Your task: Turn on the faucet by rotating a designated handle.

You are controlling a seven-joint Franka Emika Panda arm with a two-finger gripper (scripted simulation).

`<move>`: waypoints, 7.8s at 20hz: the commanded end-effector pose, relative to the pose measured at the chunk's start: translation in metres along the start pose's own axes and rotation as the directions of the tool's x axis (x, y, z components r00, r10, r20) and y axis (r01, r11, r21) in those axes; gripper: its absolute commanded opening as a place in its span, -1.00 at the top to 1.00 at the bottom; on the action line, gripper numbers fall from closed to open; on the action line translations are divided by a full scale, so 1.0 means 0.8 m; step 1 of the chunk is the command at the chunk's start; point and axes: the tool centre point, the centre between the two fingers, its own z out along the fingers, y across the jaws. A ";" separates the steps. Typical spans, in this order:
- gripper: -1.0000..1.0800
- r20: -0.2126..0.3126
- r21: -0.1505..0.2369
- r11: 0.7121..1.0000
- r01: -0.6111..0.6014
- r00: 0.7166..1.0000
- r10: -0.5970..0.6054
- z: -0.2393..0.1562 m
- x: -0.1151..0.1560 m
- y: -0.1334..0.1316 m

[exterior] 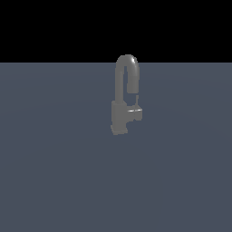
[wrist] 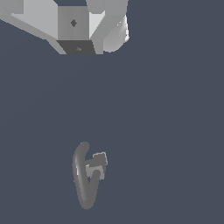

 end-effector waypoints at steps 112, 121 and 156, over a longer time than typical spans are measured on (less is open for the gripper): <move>1.00 1.000 -0.014 0.186 -0.982 -0.017 -0.017 0.446 0.416 0.130; 1.00 1.000 -0.010 0.190 -0.982 -0.013 -0.013 0.443 0.415 0.130; 1.00 1.000 -0.010 0.190 -0.982 -0.013 -0.013 0.429 0.357 0.142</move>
